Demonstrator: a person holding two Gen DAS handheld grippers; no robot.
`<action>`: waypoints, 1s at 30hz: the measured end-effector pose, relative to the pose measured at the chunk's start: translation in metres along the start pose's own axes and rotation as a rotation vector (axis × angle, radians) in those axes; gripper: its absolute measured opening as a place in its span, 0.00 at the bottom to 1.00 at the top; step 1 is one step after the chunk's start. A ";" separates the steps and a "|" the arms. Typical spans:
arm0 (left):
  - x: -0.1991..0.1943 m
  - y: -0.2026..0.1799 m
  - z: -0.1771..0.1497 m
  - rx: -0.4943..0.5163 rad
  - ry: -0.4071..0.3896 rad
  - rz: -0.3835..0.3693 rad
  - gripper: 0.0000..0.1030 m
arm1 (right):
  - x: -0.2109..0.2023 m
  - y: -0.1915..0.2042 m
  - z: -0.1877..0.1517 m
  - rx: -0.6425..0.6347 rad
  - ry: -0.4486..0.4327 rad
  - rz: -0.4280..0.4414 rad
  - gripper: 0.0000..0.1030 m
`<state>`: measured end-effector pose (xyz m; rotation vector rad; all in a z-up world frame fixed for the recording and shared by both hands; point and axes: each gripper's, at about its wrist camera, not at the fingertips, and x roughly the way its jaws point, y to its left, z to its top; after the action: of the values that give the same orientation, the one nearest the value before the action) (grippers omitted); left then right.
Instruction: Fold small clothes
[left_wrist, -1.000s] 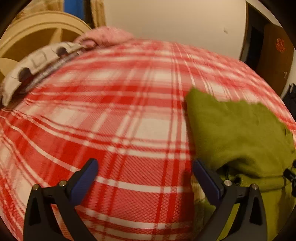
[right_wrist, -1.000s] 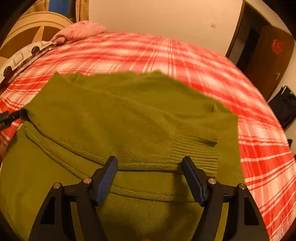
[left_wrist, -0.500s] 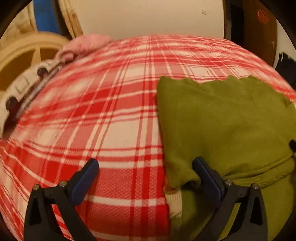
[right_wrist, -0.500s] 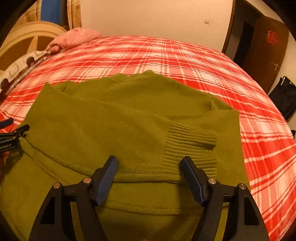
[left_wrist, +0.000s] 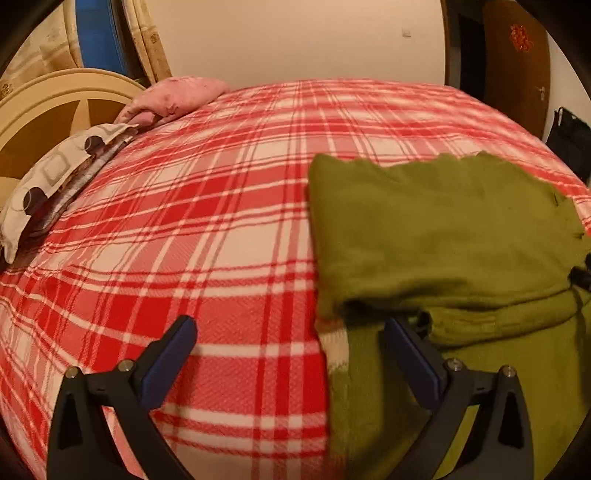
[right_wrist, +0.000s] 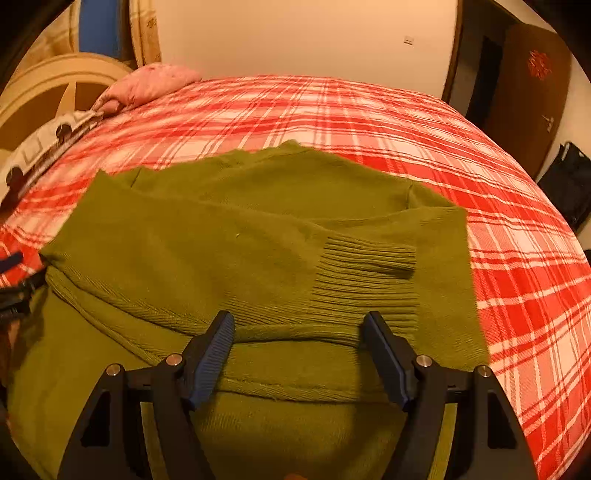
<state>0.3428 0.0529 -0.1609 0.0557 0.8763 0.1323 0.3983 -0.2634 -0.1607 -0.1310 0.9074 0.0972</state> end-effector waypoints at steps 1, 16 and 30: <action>-0.002 0.001 0.000 -0.003 0.005 -0.005 1.00 | -0.005 -0.006 -0.002 0.025 -0.011 -0.009 0.71; -0.078 0.019 -0.053 -0.065 -0.037 -0.066 1.00 | -0.065 -0.052 -0.077 0.140 -0.001 -0.006 0.71; -0.129 0.018 -0.096 -0.049 -0.048 -0.104 1.00 | -0.119 -0.034 -0.138 0.130 -0.014 0.025 0.71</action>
<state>0.1854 0.0521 -0.1224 -0.0326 0.8257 0.0549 0.2229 -0.3213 -0.1486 0.0016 0.8988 0.0618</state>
